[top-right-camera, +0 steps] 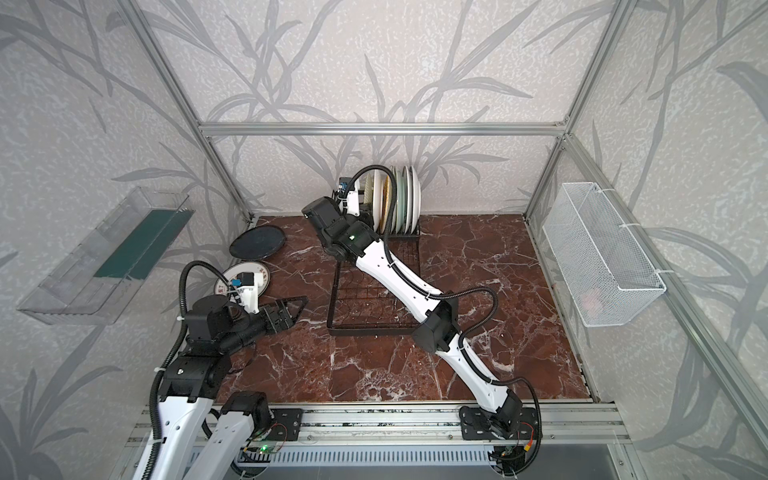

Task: Load plates into a dish rack
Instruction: Place the plate on the dish rack.

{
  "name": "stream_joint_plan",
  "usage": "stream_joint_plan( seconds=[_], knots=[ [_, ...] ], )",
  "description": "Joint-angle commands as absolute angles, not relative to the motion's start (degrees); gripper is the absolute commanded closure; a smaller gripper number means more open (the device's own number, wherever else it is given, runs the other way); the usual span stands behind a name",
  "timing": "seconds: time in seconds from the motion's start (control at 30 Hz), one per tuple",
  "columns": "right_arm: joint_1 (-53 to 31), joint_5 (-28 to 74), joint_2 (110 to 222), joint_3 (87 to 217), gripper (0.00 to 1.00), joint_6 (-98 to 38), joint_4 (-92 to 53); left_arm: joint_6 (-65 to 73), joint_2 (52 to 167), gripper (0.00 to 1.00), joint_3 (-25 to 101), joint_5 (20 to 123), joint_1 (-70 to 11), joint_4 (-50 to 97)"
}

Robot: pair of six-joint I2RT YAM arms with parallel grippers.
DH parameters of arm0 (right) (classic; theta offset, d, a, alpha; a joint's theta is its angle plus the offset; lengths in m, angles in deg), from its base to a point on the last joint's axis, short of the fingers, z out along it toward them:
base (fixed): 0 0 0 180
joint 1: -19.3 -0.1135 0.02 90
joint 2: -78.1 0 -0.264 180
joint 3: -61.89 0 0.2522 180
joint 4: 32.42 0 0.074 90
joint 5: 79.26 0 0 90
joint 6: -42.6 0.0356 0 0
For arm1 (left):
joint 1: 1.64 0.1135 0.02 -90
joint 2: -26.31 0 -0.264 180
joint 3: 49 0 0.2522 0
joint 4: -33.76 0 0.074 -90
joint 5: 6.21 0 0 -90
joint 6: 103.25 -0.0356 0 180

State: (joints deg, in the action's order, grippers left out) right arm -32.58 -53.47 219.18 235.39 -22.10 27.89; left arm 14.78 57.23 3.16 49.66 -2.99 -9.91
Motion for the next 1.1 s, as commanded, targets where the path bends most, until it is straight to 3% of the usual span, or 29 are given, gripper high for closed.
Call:
stream_joint_plan(
  seconds=[0.0,0.17,0.6,0.67,0.8,0.97,1.07],
  knots=[
    [-32.53,-52.64,217.17,236.23,0.75,-22.35,26.87,14.17,57.12,0.01,2.73,49.30,-3.13,-8.82],
    [-33.03,-51.88,216.23,236.23,0.69,-25.95,23.51,14.26,57.07,0.01,2.68,49.43,-3.13,-8.83],
    [-34.74,-49.88,212.19,236.58,0.30,-35.43,17.62,14.26,56.81,0.01,2.82,51.14,-3.12,-9.66],
    [-35.40,-46.55,210.61,236.58,0.21,-38.19,16.99,14.21,56.81,0.01,2.83,51.82,-3.14,-9.88],
    [-35.72,-35.85,204.69,235.06,0.14,-40.64,21.18,14.47,57.31,0.01,2.64,52.06,-3.08,-9.53],
    [-35.76,-32.63,190.29,221.50,0.03,-43.89,25.83,15.51,59.98,0.02,3.48,53.15,-3.21,-10.34],
    [-35.65,-29.32,175.34,200.04,0.01,-48.51,15.86,18.07,62.31,0.05,3.15,53.93,-4.18,-7.98]
  ],
)
